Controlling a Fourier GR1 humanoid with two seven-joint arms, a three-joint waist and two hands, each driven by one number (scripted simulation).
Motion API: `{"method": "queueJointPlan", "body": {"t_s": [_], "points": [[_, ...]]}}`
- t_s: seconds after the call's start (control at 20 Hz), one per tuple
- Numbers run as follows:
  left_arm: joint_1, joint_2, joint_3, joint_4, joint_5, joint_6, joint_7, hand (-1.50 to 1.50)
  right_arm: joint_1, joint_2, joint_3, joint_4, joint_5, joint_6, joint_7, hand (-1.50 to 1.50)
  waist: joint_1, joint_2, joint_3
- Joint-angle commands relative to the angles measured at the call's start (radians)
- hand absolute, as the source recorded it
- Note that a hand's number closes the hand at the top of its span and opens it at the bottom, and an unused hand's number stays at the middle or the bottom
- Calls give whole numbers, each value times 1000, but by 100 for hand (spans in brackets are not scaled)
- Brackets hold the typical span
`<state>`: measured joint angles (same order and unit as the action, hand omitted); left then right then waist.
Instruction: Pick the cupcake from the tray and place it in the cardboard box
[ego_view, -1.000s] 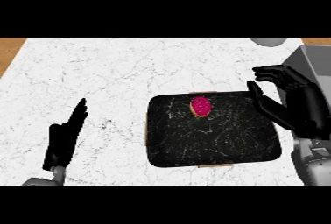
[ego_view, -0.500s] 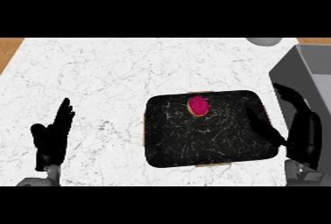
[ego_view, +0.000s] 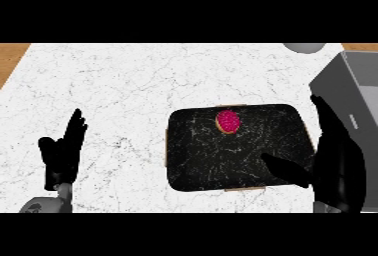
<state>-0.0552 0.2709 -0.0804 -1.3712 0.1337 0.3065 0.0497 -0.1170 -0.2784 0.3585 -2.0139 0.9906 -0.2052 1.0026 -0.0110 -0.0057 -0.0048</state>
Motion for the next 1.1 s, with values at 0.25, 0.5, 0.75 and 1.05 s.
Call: {"method": "queueJointPlan", "body": {"t_s": [0.25, 0.5, 0.75, 1.05], "points": [[-8, -31, 11, 63, 2, -19, -66, 0, -243, 175, 41, 20, -5, 427, 333, -150, 20, 6, 1], [-32, -43, -5, 63, -28, 4, -44, 0, -297, 249, -18, 185, -9, 442, 316, -150, 19, 8, 3], [-27, -28, -5, 34, -11, -27, -15, 0, -346, 277, -38, 281, -61, 497, 397, -150, 26, 6, 3], [-50, -28, 16, 47, -13, -19, -2, 0, -436, 277, -22, 342, -136, 445, 483, -150, 27, 5, 4]]}}
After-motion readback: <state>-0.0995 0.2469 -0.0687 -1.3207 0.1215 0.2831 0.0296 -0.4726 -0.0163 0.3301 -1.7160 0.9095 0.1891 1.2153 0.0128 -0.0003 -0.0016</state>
